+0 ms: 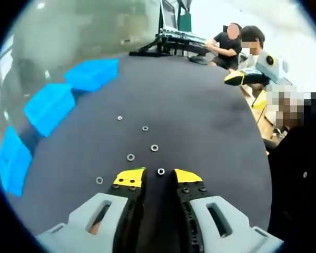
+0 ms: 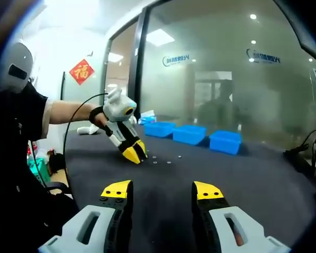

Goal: Sort the screws, nuts, and washers into the corresponding bins

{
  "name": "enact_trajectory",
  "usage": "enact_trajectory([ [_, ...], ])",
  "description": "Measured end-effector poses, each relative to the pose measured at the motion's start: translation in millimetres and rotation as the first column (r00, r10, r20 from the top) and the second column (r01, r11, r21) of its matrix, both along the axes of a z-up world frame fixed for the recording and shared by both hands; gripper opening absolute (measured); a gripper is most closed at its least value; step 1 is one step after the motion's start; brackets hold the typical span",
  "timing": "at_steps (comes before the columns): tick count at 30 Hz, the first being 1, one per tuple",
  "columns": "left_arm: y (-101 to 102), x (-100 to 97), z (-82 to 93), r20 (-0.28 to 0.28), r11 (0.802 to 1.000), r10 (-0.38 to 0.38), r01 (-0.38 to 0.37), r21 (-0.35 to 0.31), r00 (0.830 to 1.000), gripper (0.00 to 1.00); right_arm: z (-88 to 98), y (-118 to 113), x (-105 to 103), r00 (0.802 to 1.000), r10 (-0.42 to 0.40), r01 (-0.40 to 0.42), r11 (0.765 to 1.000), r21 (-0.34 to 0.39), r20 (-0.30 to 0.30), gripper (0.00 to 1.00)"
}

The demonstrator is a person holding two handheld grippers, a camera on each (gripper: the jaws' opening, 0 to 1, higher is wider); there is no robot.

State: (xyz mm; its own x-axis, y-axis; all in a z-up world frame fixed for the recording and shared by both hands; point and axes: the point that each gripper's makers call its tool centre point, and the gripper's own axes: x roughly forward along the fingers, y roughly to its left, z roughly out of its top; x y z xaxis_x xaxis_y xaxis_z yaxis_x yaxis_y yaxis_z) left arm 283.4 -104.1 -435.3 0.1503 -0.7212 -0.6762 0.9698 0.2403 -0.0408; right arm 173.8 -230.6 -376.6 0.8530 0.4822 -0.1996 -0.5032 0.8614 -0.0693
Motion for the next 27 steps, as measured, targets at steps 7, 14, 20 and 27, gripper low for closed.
enact_trajectory([
  [7, -0.7, 0.5, -0.9, 0.003, 1.000, 0.011, -0.011, -0.013, 1.000, 0.14, 1.2, 2.1, 0.9, 1.000, 0.001, -0.001, 1.000, -0.005, 0.002, 0.41],
  [14, -2.1, -3.0, -1.5, -0.004, 1.000, 0.011, -0.012, -0.020, 1.000, 0.09, 2.1, 3.7, 1.1, 1.000, 0.005, -0.005, 1.000, -0.006, 0.003, 0.41],
  [20, -2.4, -4.1, -1.6, -0.011, 0.999, 0.022, -0.023, -0.042, 1.000, 0.06, 1.2, 4.7, 0.8, 1.000, 0.008, -0.008, 1.000, -0.008, 0.001, 0.41],
  [27, -1.6, -2.7, -1.1, -0.004, 0.995, 0.048, -0.049, -0.084, 0.999, 0.06, 2.4, 4.8, 1.2, 1.000, 0.009, -0.009, 1.000, -0.007, 0.003, 0.41],
])
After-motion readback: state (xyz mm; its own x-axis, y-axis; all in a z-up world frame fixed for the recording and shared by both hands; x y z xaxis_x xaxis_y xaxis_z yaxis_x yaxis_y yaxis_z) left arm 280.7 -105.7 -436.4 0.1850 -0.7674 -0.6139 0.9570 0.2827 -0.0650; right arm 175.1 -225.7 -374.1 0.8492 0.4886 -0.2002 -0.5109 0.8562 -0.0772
